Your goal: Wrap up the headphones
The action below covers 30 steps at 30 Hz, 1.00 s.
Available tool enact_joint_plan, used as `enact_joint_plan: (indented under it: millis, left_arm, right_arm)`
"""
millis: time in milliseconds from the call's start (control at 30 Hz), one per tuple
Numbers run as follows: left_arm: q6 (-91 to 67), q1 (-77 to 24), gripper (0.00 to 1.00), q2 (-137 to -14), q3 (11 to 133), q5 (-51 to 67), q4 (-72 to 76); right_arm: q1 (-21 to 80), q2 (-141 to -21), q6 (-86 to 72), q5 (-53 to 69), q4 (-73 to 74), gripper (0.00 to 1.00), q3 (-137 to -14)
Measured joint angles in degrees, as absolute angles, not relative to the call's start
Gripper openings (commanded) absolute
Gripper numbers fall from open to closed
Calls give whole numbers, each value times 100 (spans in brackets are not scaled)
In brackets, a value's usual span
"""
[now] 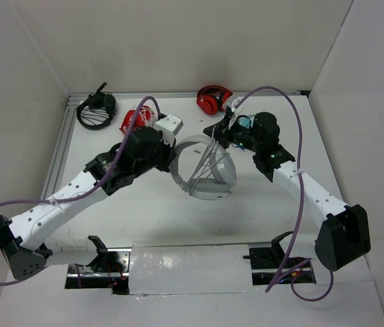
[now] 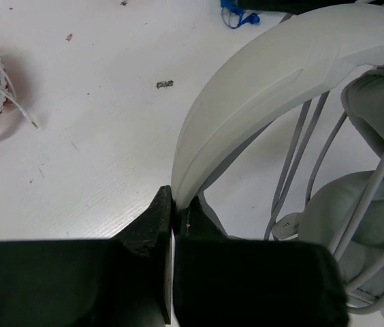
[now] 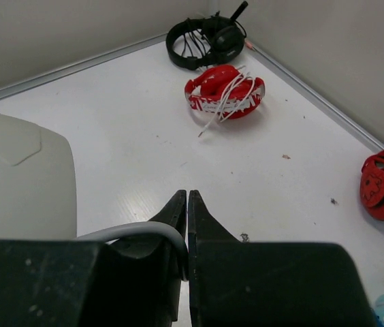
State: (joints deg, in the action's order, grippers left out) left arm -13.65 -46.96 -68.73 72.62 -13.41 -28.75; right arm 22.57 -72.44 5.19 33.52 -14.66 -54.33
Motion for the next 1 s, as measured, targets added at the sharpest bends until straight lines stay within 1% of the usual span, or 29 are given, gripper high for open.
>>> enact_joint_plan:
  millis: [67, 233, 367, 433, 733, 1000]
  left_arm:
    - [-1376, -4737, 0, -6910, 7330, -1280, -2864]
    - [-1378, -4794, 0, -6932, 7428, -1131, -2825]
    - [-1367, -4794, 0, -6932, 7544, -1046, -2799]
    - [-1356, -4794, 0, -6932, 7693, -1015, -2797]
    - [-1024, -4856, 0, -6851, 8495, -613, -3065]
    - [-1000, -4923, 0, -6845, 8949, -569, -3105]
  right_arm:
    - [2257, -7244, 515, 3380, -1437, 11, -5450]
    - [2257, -7172, 473, 3118, -1343, 8, -5485]
    - [2209, -6991, 438, 2934, -1393, 8, -5485]
    - [2204, -7017, 429, 2969, -1474, 10, -5485]
    - [1903, -7804, 235, 3391, -1984, 12, -5468]
    - [1903, -8160, -211, 3852, -2504, 10, -5183]
